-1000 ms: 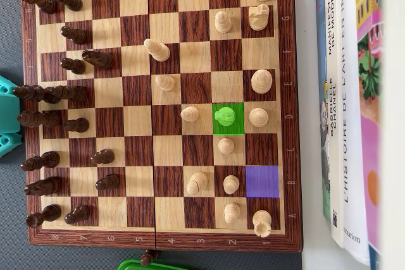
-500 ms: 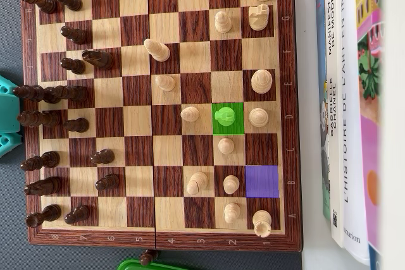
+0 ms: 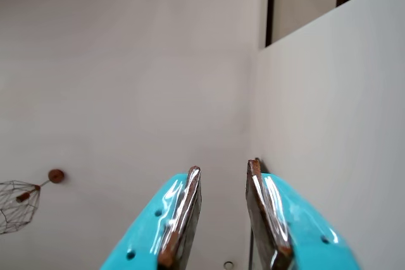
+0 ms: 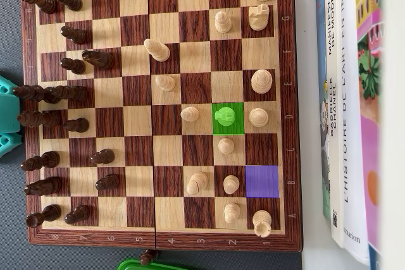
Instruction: Play chess
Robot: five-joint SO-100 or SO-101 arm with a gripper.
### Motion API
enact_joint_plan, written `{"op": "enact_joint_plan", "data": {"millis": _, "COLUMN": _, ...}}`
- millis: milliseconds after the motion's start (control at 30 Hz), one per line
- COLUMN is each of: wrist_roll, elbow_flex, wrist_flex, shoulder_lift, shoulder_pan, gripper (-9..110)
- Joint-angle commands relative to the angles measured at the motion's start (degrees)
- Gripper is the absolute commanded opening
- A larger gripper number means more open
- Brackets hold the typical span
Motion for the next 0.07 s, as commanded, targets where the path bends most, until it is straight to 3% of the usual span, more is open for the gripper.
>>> {"op": "enact_joint_plan", "data": {"millis": 0, "wrist_roll": 0.0, "elbow_flex": 1.1, "wrist_flex": -0.2, "shoulder_lift": -0.6, "shoulder_pan": 0.0, "gripper": 12}}
{"op": "enact_joint_plan", "data": {"millis": 33, "wrist_roll": 0.0, "elbow_flex": 1.1, "wrist_flex": -0.2, "shoulder_lift": -0.6, "shoulder_pan": 0.0, "gripper": 12}}
